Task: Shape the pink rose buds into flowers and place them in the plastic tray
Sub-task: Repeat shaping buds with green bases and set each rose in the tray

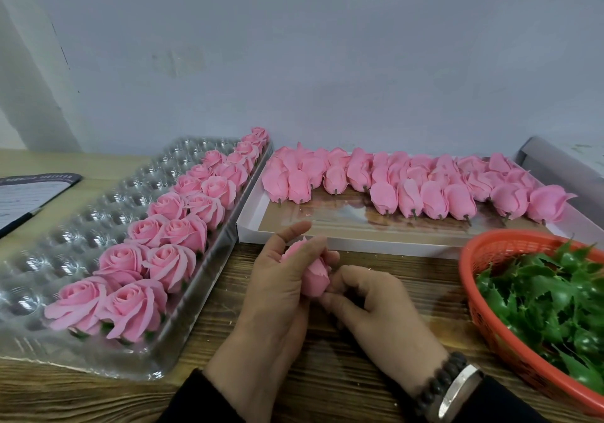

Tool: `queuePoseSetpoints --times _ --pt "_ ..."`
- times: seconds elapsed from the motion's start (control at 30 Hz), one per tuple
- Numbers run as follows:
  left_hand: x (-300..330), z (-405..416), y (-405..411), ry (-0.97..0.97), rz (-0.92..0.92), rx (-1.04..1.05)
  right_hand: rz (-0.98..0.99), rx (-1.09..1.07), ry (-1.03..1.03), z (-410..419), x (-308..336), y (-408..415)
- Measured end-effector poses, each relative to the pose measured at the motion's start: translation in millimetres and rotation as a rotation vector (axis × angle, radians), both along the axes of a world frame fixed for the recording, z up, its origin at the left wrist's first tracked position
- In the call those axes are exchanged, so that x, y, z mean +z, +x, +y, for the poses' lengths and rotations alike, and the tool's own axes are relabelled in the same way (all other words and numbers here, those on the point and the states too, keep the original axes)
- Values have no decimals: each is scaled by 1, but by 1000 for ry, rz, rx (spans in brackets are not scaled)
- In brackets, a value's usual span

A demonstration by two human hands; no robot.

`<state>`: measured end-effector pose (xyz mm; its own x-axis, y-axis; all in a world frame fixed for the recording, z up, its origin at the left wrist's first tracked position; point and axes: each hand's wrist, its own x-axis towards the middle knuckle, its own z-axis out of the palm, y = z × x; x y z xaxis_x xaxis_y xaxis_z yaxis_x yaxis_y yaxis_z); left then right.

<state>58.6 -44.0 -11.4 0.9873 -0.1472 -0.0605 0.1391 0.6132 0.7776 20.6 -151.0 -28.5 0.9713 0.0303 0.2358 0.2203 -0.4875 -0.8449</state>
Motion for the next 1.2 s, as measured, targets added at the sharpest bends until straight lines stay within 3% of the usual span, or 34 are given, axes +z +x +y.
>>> queuePoseSetpoints --times 0.17,0.27,0.4,0.53,0.7,0.87,1.03,1.2 --pt "-1 0 0 58 -59 34 46 51 0 0 3 -1" --pt "0 3 -1 260 -199 98 -37 6 -69 1 3 -1" --pt "4 2 -4 551 -472 200 -152 -117 133 -3 5 0" --pt "5 -2 -9 649 -442 134 -148 -3 180 -2 8 -3" --pt "4 3 -10 688 -342 -6 -132 18 49 -1 11 -2" --pt "7 -1 -13 699 -343 -137 -92 51 128 -3 13 -3" --pt "-2 3 -3 477 -303 -170 -61 32 290 -12 12 1" --pt "-5 10 2 634 -383 -216 -94 -20 421 -22 10 6"
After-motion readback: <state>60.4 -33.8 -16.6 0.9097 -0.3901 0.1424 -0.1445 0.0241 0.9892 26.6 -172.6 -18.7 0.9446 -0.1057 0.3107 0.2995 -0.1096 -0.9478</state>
